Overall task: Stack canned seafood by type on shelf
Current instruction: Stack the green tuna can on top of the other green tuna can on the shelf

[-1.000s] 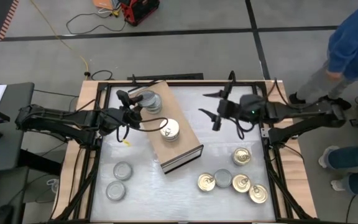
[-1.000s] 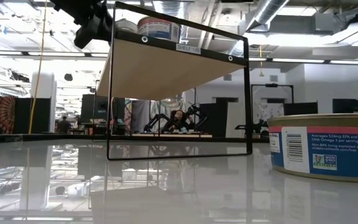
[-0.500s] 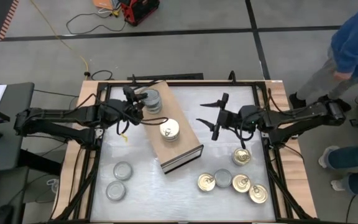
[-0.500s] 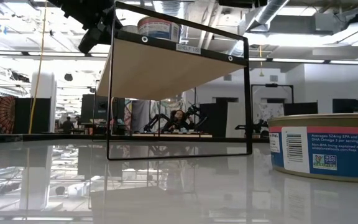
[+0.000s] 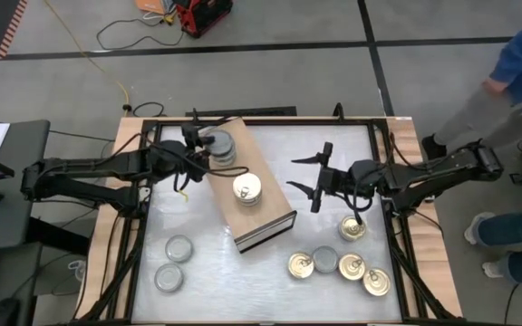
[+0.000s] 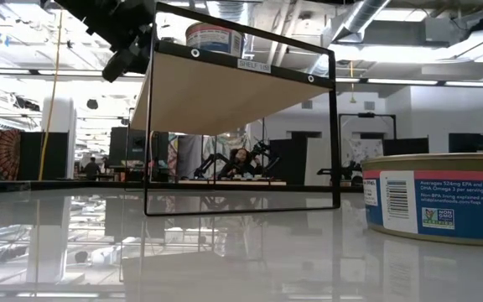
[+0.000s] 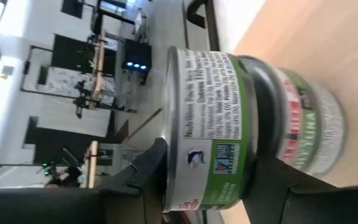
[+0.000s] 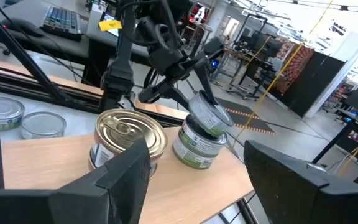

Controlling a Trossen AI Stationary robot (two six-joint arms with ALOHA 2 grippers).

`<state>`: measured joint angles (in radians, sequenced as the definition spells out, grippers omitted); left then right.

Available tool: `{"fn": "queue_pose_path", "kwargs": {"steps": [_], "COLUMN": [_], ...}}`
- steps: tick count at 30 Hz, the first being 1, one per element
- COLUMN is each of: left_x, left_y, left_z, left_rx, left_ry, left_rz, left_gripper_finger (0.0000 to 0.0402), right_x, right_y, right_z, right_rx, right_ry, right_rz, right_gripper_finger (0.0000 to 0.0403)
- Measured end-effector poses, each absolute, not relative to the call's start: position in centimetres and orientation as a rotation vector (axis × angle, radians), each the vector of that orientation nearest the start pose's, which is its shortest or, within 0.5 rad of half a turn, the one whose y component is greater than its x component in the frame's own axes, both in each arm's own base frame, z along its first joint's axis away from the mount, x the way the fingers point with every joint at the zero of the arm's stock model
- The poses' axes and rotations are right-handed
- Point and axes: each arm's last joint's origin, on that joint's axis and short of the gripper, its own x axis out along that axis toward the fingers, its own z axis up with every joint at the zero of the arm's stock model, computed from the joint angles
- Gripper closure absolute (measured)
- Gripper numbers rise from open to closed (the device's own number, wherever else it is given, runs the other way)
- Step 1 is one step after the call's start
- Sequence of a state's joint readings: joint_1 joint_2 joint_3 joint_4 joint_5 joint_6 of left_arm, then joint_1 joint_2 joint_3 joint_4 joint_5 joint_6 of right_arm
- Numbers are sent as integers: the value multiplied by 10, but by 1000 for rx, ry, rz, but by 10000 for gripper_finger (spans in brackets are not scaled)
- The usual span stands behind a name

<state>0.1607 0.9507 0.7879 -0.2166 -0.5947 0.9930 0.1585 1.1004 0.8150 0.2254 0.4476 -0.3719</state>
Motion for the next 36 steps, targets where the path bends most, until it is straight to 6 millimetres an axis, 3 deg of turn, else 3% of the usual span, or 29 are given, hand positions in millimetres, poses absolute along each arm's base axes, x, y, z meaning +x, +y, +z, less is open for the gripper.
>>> {"fn": "queue_pose_path", "kwargs": {"steps": [10, 16, 24, 36], "left_x": [200, 200, 197, 207], "left_y": [39, 36, 31, 39], "left_z": [303, 304, 326, 319], "left_rx": [1064, 1118, 1063, 1033], "left_ry": [713, 730, 705, 779], "left_rz": [434, 419, 351, 302], "left_gripper_finger": [171, 168, 167, 168], "right_x": [245, 245, 245, 245], "right_y": [26, 25, 25, 26], "right_z": [320, 318, 318, 318], "right_rx": [-365, -349, -338, -331], "right_ry": [124, 142, 140, 136], "right_rz": [-280, -278, -279, -276], "right_gripper_finger": [112, 112, 112, 112]}}
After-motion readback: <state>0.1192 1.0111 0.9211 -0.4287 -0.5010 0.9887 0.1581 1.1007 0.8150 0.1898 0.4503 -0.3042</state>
